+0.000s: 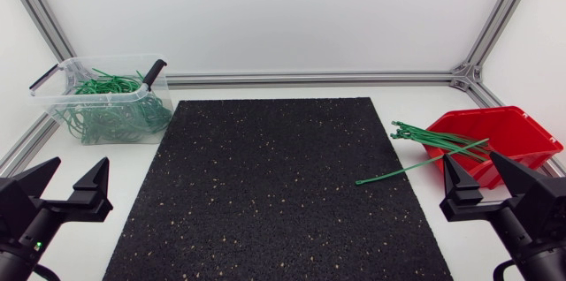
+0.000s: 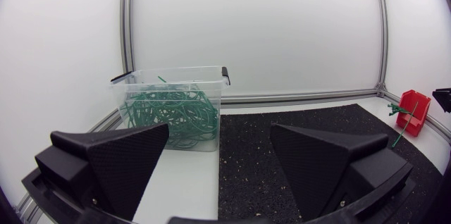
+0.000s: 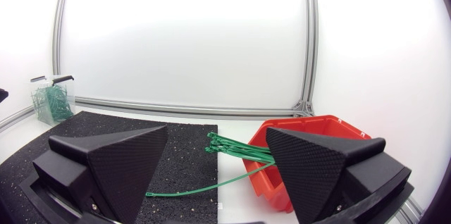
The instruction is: Take a green cable tie from the red box, thread the tail through the head to close it, then place it in the transparent bin on the left.
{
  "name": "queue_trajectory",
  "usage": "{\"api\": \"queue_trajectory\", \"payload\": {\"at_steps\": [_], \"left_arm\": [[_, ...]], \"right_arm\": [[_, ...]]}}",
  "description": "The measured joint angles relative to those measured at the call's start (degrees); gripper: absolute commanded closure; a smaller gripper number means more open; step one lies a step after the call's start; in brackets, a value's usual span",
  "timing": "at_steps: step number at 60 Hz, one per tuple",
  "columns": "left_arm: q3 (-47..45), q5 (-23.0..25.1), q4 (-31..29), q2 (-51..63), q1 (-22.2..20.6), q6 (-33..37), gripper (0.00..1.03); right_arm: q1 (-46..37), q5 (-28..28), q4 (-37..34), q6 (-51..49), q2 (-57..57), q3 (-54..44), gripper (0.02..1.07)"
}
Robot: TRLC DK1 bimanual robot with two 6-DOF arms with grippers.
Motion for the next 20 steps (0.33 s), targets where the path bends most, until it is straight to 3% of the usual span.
{"api": "queue_trajectory", "payload": {"at_steps": [20], "left_arm": [[-3.41, -0.50, 0.85, -6.12, -1.62, -0.33, 0.03]], "right_arm": [[0.00, 0.13, 0.00, 0.17, -0.04, -0.02, 0.05]]}}
